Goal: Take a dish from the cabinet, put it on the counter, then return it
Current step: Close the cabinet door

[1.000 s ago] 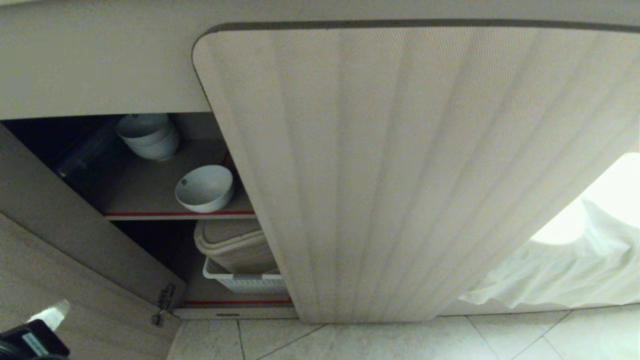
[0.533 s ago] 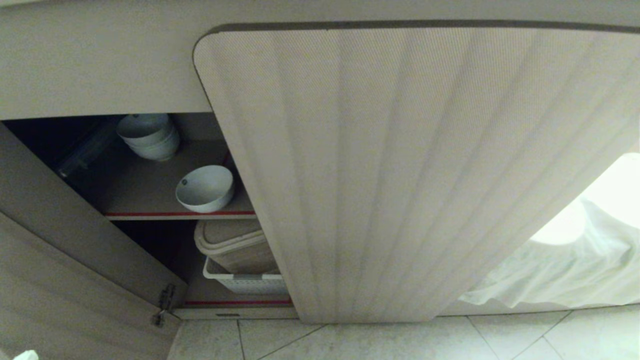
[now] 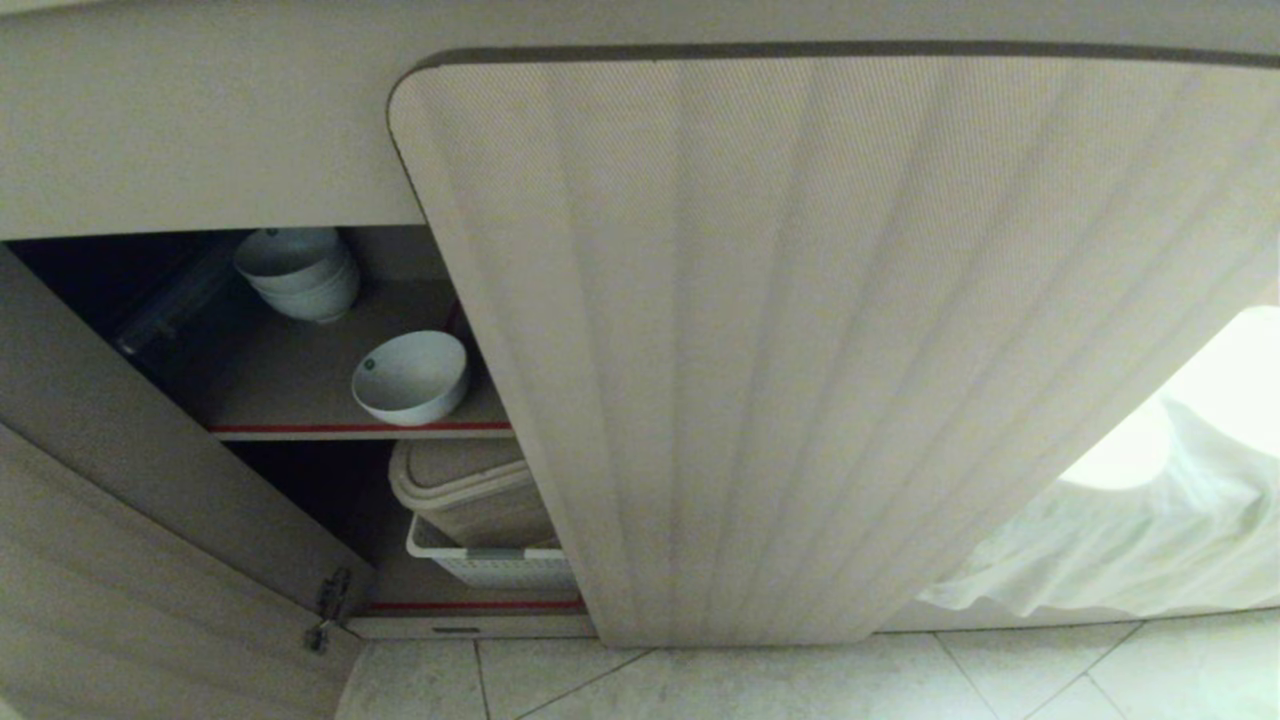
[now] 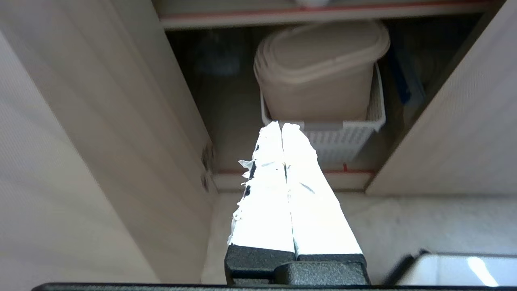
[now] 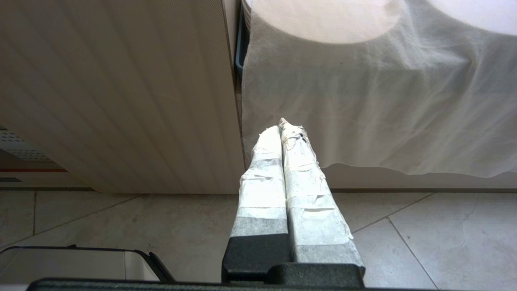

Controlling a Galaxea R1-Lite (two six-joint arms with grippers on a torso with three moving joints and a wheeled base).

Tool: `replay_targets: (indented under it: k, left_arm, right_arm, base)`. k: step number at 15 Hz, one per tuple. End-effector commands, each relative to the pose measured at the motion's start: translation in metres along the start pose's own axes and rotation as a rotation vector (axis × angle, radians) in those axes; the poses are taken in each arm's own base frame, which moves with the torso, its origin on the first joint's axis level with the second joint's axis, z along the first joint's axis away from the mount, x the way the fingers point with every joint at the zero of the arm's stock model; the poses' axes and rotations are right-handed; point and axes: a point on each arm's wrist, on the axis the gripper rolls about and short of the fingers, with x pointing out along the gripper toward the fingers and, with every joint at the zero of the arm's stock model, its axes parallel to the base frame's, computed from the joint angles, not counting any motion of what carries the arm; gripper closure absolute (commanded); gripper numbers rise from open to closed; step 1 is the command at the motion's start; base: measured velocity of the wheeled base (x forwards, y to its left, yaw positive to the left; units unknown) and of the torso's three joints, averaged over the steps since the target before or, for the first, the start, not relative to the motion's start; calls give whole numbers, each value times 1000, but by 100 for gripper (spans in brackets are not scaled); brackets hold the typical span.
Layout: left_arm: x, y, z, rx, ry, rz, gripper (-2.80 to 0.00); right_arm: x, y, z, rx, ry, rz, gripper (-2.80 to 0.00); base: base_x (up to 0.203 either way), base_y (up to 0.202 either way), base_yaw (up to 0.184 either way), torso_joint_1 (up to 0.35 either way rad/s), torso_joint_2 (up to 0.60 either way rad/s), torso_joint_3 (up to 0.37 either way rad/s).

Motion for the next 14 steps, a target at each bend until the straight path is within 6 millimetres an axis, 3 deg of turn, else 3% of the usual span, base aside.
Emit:
replay_targets:
  k: [1, 14]
  left_arm:
    - [1, 0, -1, 9, -49, 4, 0]
    - [3, -1, -8, 5, -37, -34, 0]
  right_arm:
    - [0, 0, 0, 0, 0, 1, 0]
    - [0, 0, 0, 0, 0, 0, 0]
  base:
    - [0, 0, 0, 0, 0, 0]
    - [0, 0, 0, 0, 0, 0]
